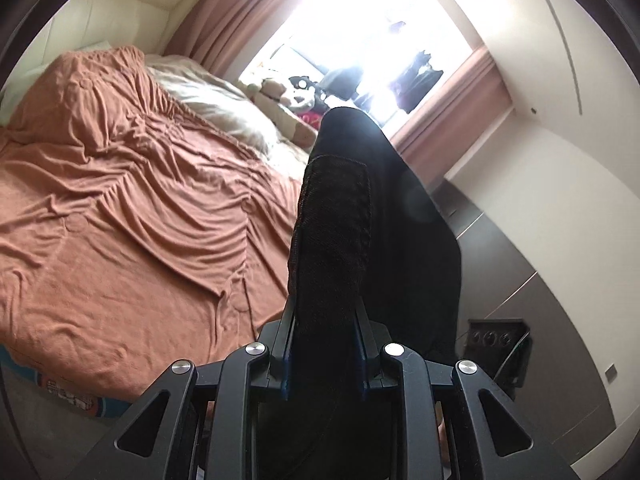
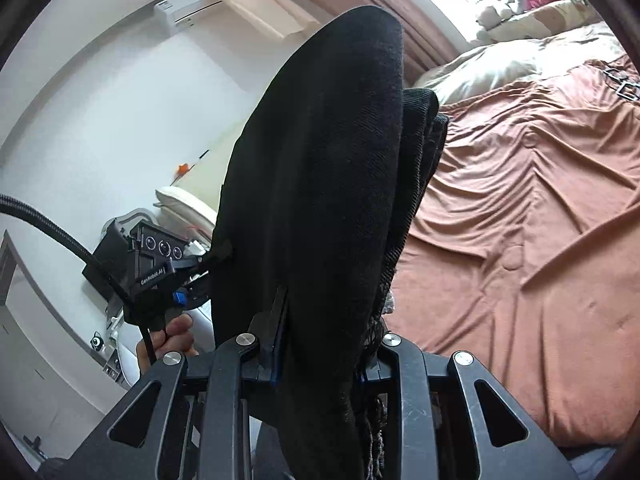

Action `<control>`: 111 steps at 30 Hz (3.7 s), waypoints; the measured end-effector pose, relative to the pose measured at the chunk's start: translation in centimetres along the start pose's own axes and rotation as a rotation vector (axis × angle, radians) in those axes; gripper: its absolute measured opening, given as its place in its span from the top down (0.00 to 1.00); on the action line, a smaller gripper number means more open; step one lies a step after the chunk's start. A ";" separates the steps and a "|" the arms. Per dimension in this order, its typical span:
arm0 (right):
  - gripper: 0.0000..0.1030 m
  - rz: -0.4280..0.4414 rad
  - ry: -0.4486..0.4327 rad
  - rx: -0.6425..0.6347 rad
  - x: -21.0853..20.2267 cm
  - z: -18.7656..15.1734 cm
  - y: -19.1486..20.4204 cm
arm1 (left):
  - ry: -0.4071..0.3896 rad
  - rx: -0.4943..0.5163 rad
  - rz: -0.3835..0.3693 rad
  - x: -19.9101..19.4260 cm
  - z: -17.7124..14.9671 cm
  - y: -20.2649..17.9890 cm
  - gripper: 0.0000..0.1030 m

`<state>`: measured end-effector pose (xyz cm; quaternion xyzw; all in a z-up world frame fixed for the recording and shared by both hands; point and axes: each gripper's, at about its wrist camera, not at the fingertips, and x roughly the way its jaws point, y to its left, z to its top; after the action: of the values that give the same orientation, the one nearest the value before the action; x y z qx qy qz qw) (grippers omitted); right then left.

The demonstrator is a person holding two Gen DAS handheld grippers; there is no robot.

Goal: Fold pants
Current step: 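Lift the folded black pants off the duvet with both grippers, then carry the held pants toward the duvet by the headboard and lower them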

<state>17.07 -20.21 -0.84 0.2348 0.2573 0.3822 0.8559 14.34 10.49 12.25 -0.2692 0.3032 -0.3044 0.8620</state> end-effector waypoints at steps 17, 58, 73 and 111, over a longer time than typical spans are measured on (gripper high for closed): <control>0.77 0.053 0.022 -0.047 11.9 3.5 3.3 | -0.075 0.031 0.060 -6.7 7.1 6.7 0.77; 0.77 0.161 0.309 0.030 60.7 7.7 4.5 | -0.122 -0.204 0.533 -13.4 19.5 40.5 0.78; 0.77 0.178 0.390 0.111 71.2 6.7 3.1 | -0.050 -0.253 0.659 -10.2 21.8 50.2 0.78; 0.57 -0.252 0.480 -0.459 75.6 6.9 5.8 | -0.070 -0.376 0.979 -12.8 9.5 54.1 0.57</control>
<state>61.71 40.42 -11.83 -0.0938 0.3854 0.3659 0.8419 32.30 58.18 -11.88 -0.2562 0.4138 0.2028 0.8497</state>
